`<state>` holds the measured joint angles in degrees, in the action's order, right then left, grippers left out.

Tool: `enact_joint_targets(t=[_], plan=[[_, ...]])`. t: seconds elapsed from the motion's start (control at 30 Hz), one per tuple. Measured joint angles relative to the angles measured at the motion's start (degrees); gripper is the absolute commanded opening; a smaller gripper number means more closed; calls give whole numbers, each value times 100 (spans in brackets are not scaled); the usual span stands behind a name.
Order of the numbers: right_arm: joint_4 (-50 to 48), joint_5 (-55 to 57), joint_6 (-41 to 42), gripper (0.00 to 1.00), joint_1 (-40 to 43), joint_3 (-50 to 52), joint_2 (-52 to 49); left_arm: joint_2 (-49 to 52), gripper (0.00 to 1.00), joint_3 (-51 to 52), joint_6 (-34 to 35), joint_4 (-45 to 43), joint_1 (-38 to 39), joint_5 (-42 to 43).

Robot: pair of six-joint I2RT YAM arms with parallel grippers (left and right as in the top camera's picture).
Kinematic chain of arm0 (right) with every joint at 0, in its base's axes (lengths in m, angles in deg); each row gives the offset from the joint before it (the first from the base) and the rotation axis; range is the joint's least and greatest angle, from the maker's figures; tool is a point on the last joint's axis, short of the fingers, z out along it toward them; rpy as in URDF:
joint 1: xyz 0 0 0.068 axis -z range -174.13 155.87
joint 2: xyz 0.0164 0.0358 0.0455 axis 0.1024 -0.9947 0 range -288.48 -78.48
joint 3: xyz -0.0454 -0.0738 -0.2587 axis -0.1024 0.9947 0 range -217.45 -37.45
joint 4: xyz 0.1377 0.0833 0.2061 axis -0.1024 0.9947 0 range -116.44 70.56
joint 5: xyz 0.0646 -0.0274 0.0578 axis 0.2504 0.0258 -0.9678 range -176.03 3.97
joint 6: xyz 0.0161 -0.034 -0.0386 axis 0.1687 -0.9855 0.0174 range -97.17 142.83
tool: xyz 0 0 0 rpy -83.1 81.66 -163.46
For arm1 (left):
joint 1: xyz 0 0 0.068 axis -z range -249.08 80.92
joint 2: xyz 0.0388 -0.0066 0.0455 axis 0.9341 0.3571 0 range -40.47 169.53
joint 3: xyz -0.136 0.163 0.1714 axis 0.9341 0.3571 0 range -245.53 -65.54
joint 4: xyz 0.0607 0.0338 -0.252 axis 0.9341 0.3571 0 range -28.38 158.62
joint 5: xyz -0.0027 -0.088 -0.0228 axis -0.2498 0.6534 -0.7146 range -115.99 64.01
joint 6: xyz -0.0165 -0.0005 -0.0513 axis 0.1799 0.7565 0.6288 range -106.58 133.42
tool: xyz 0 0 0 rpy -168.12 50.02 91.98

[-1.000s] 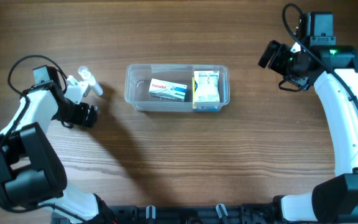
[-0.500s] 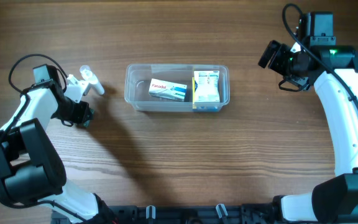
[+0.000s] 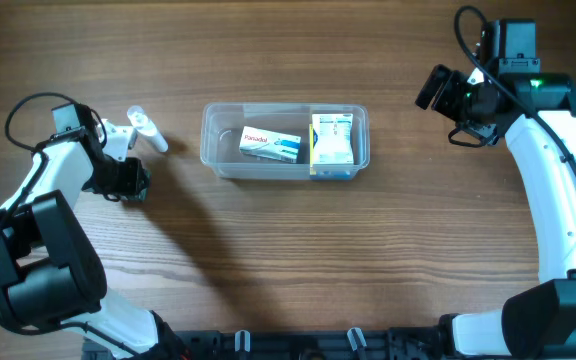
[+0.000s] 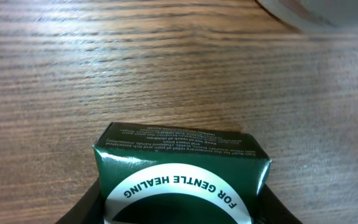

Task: Pack container
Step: 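Lift the Zam-Buk tin and carry it right over the container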

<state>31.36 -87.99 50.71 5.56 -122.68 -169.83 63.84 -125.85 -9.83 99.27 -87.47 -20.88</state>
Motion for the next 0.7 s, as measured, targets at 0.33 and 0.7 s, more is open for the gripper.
enact_joint_targets(t=[0.33,0.7], plan=[[0,0,0,100,0,0,0,0,14,-26,1097,7,0,22],[0,0,0,100,0,0,0,-352,14,-522,1639,780,0,63]])
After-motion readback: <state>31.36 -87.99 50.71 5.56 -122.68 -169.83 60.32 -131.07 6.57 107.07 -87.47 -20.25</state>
